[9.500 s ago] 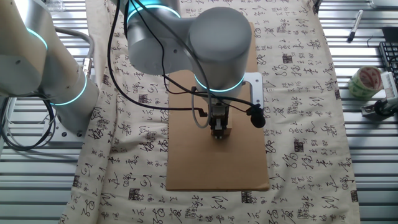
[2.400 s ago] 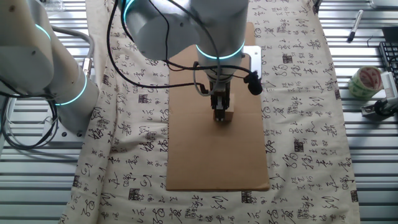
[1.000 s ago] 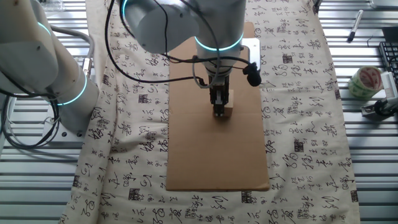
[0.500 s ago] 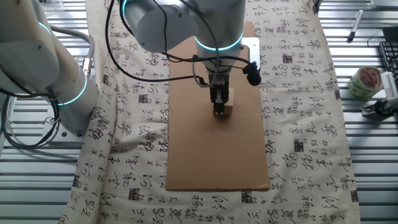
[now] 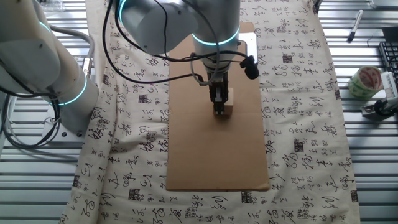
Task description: Hold a small block with the gripper and sweep it from left to right on the table
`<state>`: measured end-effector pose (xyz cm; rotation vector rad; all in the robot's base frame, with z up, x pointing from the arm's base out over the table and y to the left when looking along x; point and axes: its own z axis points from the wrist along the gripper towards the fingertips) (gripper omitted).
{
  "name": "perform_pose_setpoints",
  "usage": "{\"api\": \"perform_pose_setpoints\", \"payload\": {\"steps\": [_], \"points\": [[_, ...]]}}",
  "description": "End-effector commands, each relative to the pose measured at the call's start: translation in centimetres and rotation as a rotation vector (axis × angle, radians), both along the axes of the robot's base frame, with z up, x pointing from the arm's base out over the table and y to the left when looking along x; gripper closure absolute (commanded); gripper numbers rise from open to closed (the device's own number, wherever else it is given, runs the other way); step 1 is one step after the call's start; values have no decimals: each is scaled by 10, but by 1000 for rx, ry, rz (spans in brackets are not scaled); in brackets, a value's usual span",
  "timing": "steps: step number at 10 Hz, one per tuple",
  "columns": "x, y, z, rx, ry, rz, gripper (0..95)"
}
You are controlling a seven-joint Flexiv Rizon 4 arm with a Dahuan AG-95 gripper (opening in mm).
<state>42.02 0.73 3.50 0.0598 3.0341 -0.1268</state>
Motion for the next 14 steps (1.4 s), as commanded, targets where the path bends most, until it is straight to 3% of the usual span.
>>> {"api": "perform_pose_setpoints", "payload": {"steps": [1, 9, 14], "points": [[-1, 1, 3, 29, 6, -7, 950], [-1, 7, 1, 85, -5, -33, 950], [-1, 8, 0, 84, -6, -28, 950]]}}
